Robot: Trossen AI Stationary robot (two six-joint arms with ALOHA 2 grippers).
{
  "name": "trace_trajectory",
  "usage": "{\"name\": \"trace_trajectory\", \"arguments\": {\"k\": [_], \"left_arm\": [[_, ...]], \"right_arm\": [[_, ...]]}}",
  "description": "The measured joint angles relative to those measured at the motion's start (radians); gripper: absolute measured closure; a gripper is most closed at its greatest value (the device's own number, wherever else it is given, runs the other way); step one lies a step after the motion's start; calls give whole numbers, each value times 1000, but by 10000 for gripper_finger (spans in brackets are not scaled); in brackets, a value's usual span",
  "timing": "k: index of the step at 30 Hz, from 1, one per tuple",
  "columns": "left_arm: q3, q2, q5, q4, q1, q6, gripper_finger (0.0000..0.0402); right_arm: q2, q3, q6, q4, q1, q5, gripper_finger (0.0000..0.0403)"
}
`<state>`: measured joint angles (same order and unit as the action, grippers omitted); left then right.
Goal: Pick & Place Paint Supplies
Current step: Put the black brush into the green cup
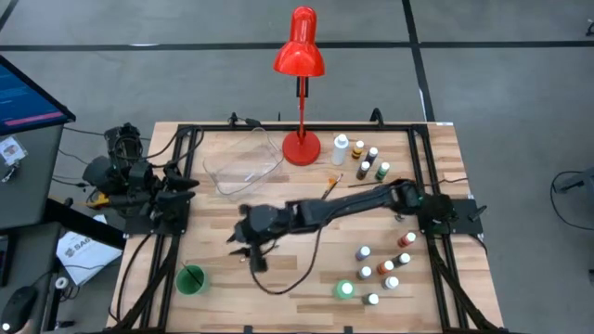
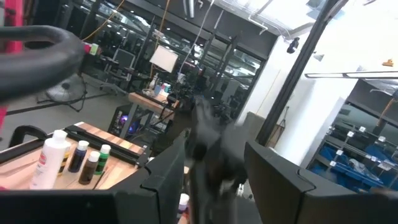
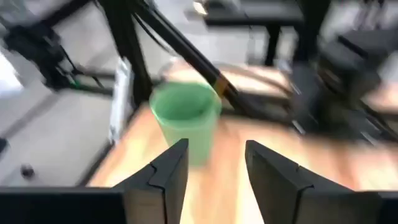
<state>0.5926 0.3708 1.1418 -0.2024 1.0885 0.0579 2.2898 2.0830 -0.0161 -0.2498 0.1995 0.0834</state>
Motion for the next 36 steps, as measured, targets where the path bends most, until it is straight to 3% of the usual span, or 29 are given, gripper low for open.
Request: {"name": "trace_trajectory", "arguments": {"k": [10,16,18,21,24,26,31,36], "left_arm": [[0,145,94,3,-1,65,237],[0,321,77,5,-32,227,233],[0,375,-48,5,-67,330,233],[35,437,-322,4,-176,475,233],[109,488,-551,23,-291,507,237],[185,523,-662,150,-365,534,244],[339,655,-910,689,-531,730,257],[357,796,-1039,828,-573,754,255]], "right_arm": [[-209,-3,-62,-941,-3,-29,246],[-391,-1,-240,-1156,48,-69,257],[-458,-1,-318,-1182,71,-95,260],[-545,-1,-430,-1184,107,-138,265],[-620,-1,-531,-1186,138,-175,268],[-663,-1,-596,-1192,166,-211,268],[-741,-1,-747,-1216,253,-320,268],[-773,-1,-884,-1273,347,-434,269]]}}
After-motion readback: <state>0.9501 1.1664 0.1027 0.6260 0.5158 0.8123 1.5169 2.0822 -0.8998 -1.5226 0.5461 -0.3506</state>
